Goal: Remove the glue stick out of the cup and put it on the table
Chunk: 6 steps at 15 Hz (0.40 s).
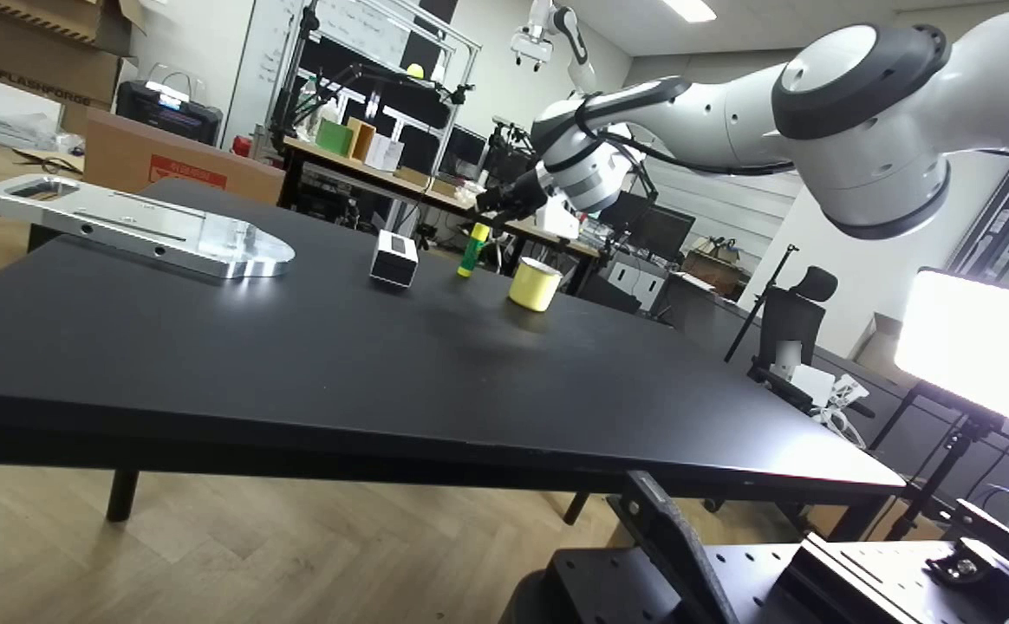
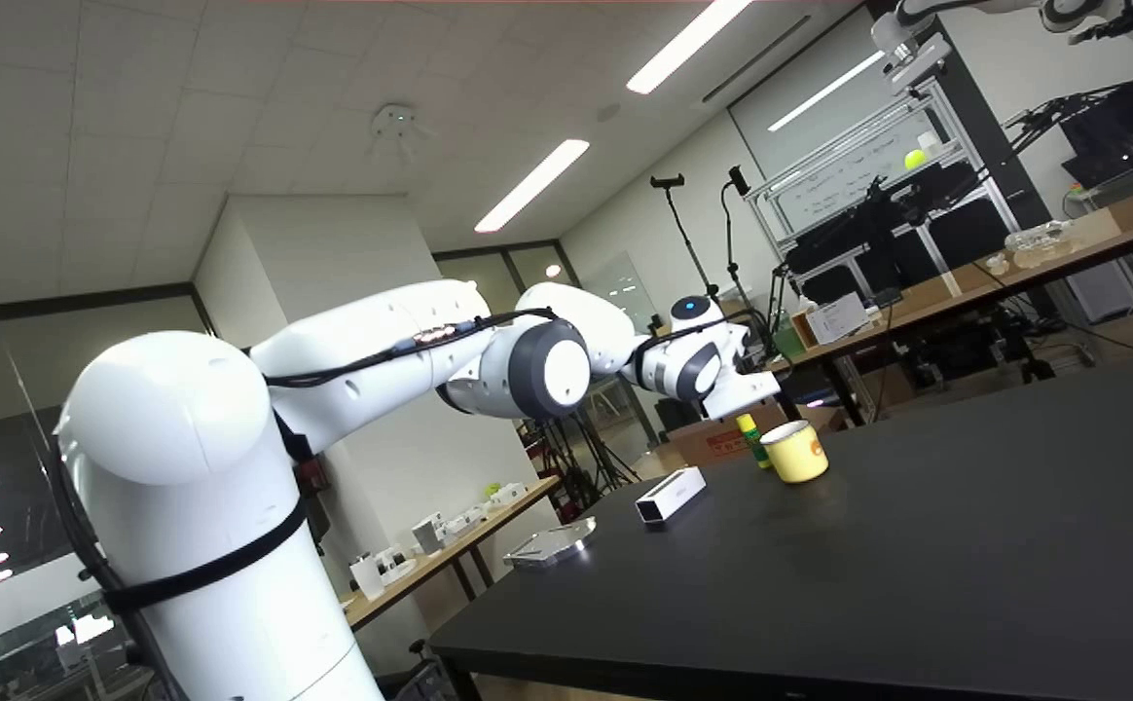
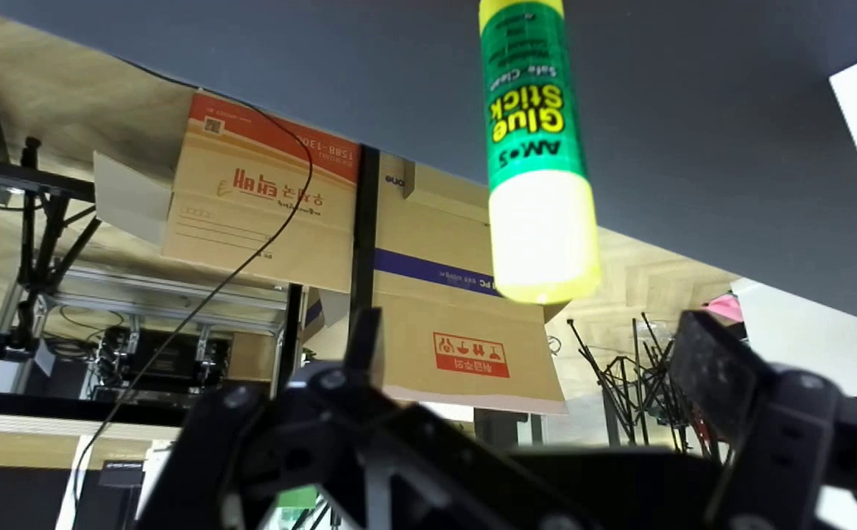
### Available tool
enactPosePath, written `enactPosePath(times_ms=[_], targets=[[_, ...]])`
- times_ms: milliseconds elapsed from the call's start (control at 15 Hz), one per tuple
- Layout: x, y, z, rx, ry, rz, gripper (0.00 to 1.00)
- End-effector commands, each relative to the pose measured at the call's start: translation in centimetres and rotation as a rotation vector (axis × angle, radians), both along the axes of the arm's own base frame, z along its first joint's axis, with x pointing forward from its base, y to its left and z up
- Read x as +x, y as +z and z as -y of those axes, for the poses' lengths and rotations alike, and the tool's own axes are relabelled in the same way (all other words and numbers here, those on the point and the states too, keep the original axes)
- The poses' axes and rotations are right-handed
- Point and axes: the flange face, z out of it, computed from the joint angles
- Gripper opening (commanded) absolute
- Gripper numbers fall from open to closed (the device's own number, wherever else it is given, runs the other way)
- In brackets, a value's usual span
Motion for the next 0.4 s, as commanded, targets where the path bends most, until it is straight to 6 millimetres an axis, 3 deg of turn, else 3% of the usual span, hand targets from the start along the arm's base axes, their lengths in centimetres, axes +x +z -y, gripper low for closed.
enactPosePath(times_ms=[0, 333], targets=[[0.4, 2.3, -0.3, 0.011, 0.010, 0.006, 1.00], [0.3, 1.4, -0.2, 0.000, 0.006, 0.011, 1.00]])
